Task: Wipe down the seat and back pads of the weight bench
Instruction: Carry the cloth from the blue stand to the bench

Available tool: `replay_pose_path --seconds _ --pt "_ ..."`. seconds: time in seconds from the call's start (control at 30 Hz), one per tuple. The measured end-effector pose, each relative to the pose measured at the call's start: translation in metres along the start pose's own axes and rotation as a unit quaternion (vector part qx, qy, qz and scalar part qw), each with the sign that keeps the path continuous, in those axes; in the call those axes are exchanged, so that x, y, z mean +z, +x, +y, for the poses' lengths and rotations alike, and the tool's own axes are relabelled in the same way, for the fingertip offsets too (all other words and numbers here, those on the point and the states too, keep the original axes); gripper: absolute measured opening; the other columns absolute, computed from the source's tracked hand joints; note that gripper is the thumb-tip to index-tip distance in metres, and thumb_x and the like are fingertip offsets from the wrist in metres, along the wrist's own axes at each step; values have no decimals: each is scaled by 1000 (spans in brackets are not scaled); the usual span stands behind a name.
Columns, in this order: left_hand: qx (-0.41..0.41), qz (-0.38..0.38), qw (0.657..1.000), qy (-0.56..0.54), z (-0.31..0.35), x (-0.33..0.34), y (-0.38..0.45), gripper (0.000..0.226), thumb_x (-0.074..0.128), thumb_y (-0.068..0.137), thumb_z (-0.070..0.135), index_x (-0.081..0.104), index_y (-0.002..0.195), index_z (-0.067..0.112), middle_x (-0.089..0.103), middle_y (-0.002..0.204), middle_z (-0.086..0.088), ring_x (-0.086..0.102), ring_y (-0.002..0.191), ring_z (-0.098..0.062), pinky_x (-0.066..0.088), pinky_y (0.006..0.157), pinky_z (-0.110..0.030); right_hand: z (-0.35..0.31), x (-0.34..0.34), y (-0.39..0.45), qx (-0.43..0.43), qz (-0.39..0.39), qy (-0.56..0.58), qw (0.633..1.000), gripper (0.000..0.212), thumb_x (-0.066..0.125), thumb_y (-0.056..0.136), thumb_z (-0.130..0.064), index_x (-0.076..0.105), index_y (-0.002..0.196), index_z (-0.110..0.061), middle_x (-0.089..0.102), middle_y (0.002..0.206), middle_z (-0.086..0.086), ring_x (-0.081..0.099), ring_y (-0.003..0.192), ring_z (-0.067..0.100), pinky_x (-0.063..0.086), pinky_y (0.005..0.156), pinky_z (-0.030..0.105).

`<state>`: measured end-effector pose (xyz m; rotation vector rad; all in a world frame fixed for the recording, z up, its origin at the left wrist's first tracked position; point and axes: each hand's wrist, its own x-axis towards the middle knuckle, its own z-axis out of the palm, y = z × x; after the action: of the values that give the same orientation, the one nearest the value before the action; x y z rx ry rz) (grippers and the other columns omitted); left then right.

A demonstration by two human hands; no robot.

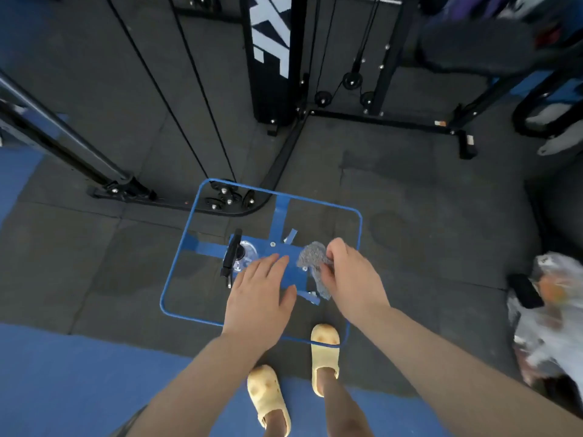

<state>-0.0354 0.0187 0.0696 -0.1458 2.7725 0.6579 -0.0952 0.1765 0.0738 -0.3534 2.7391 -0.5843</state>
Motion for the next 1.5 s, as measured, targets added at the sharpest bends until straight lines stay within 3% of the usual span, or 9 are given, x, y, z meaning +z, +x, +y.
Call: replay_pose_path --seconds 0.13,0.37,0.53,0.83,1.03,1.2,1.5 --pt "63 22 998 -5 40 -36 -14 52 41 97 39 30 146 25 33 151 9 26 140 -11 13 114 -26 -4 -53 -50 50 79 57 994 15 48 95 -23 35 89 -17 48 81 -2 43 71 21 32 58 32" --pt "190 60 980 16 120 -69 -26 51 47 94 39 38 142 26 40 147 7 33 136 -15 20 113 -31 20 -128 -144 107 240 58 963 17 52 94 -25 37 89 -19 46 78 -5 46 62 25 43 56 40" --pt "244 43 968 35 178 -63 -31 52 44 95 42 34 144 28 33 151 7 26 140 -14 16 114 -30 60 -157 -201 171 298 45 938 16 52 95 -29 39 91 -20 49 85 -4 51 64 26 43 55 41" --pt "274 29 960 56 280 -24 -18 53 42 95 43 31 146 29 29 153 7 22 141 -14 14 115 -29 165 -188 -234 238 329 84 910 18 51 95 -31 36 89 -24 44 79 -10 51 63 22 44 57 41" --pt "239 44 969 45 370 11 8 52 43 95 43 33 145 29 29 153 7 23 141 -14 15 116 -31 255 -237 -222 205 314 100 922 18 52 95 -32 36 88 -24 44 79 -12 51 64 20 46 58 41" --pt "207 65 976 23 439 28 37 52 45 94 43 34 144 30 29 153 8 23 141 -14 15 115 -29 321 -296 -200 162 304 74 936 18 52 94 -29 37 89 -22 43 77 -9 49 63 21 38 55 37" --pt "180 92 979 26 521 24 133 52 45 94 44 36 144 31 30 152 9 24 141 -12 16 116 -29 404 -384 -104 125 326 96 932 18 50 95 -33 36 86 -26 45 81 -9 49 65 20 44 59 40"
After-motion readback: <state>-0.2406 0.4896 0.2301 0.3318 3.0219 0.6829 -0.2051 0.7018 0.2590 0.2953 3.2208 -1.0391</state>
